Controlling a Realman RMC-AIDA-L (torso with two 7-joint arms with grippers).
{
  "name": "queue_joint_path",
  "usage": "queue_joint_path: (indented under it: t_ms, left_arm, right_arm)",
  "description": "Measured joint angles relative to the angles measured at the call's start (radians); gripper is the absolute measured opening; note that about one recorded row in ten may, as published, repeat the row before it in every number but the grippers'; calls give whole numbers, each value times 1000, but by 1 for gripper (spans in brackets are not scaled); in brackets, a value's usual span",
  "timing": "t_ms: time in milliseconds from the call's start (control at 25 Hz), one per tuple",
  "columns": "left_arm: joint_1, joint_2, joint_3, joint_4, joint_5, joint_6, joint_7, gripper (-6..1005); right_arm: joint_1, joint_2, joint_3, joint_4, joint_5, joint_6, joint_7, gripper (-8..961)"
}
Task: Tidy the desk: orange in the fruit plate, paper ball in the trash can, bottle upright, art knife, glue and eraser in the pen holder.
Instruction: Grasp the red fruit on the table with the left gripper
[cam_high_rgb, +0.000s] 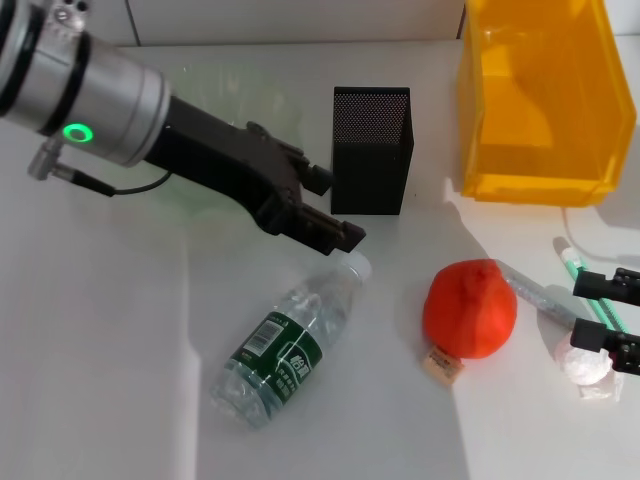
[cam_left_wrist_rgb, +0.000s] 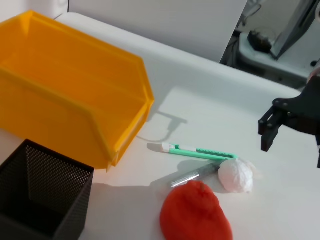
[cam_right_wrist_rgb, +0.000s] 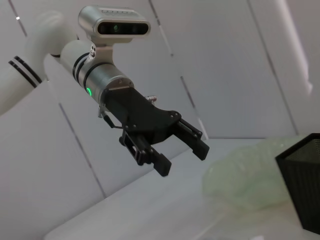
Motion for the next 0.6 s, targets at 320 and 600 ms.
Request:
queue_joint_path:
  t_ms: [320, 600]
  left_arm:
    - [-80, -4, 162, -114, 34, -197, 2, 784]
    - [-98, -7, 284, -182, 27, -323, 11, 784]
  right_arm:
    - [-51, -12, 59, -9, -4, 25, -1, 686]
    - [-72, -14, 93, -12, -8, 87, 0, 686]
